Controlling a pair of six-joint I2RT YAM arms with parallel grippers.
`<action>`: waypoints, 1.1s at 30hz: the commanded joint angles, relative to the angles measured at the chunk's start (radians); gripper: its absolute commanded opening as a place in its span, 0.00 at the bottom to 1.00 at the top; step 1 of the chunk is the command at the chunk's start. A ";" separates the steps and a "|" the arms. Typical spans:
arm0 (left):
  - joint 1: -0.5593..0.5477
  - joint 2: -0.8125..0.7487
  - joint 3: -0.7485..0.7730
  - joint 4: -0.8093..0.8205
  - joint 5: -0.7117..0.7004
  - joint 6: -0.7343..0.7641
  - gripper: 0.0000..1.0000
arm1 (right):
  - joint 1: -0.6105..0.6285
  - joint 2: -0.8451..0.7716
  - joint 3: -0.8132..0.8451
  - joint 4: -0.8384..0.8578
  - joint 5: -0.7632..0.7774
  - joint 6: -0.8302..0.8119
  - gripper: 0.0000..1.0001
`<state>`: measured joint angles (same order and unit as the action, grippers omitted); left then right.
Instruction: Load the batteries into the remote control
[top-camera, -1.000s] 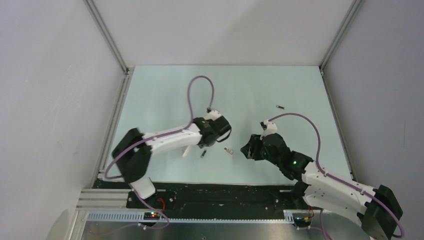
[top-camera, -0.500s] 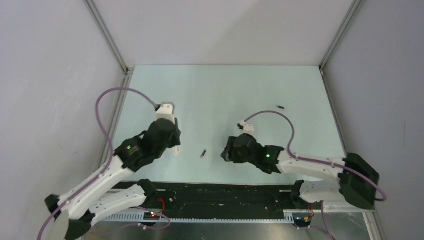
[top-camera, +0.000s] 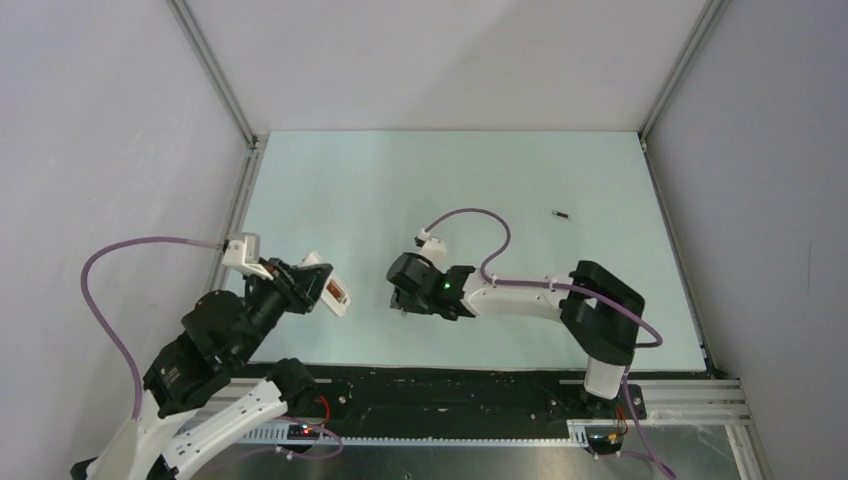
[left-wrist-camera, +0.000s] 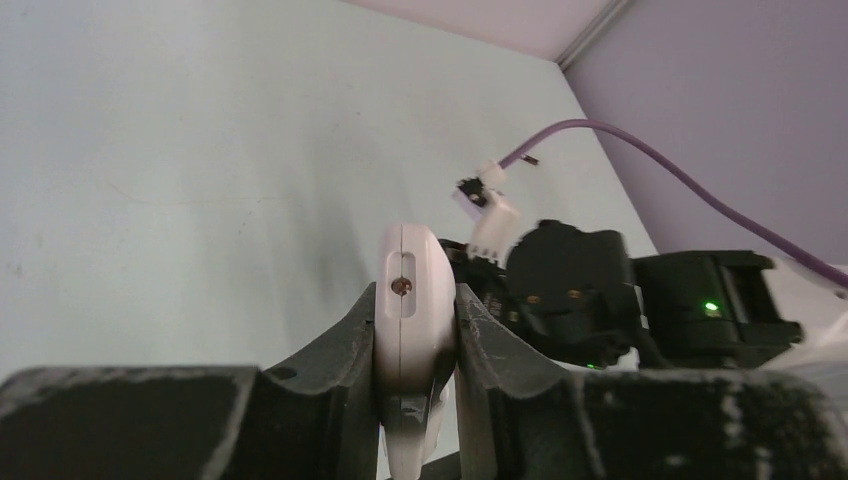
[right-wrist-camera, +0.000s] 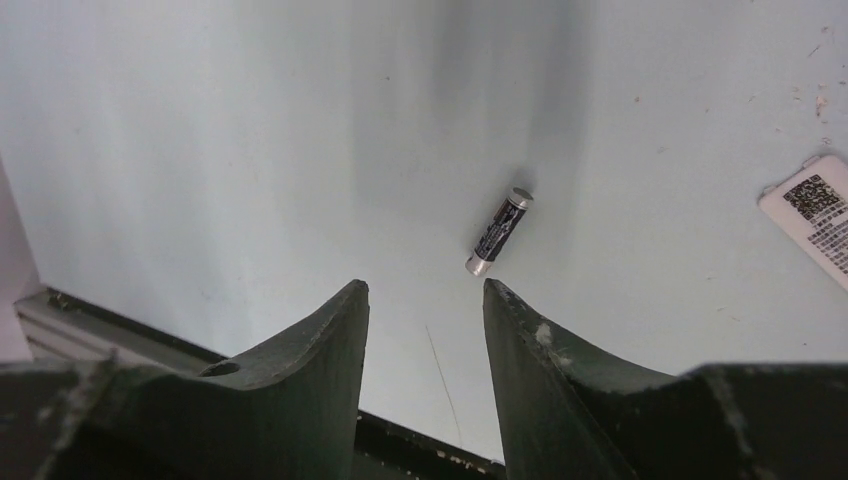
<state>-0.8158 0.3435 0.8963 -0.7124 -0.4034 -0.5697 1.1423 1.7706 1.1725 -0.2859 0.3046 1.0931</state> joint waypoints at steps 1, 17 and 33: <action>0.004 -0.042 -0.009 0.031 0.037 -0.022 0.00 | 0.017 0.076 0.113 -0.148 0.098 0.075 0.50; 0.004 -0.123 -0.043 0.028 0.053 0.001 0.00 | 0.037 0.248 0.283 -0.384 0.190 0.113 0.45; 0.003 -0.123 -0.054 0.029 0.052 -0.010 0.00 | 0.040 0.297 0.309 -0.380 0.180 0.089 0.37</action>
<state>-0.8158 0.2253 0.8486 -0.7132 -0.3588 -0.5758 1.1805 2.0399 1.4502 -0.6472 0.4515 1.1774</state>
